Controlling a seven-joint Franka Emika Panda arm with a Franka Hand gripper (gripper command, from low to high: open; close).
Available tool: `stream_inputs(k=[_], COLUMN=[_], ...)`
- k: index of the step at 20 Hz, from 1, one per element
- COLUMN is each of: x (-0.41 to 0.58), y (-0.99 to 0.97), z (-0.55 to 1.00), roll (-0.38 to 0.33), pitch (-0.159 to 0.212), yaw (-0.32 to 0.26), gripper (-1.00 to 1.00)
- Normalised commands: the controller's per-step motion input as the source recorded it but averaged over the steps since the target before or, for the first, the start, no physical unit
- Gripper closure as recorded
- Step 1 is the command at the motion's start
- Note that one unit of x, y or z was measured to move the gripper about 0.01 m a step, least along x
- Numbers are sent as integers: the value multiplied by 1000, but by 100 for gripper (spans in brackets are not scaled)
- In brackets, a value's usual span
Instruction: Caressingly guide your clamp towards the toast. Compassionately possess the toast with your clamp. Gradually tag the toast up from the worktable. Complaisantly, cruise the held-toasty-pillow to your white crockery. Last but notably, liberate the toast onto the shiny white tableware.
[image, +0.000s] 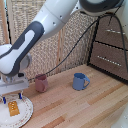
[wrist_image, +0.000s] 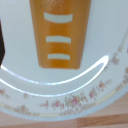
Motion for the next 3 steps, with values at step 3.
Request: stream_inputs(k=[3], x=[355], y=[-207], z=[370], roll=[-65], pitch=[-262], yaw=[39], gripper=[-100])
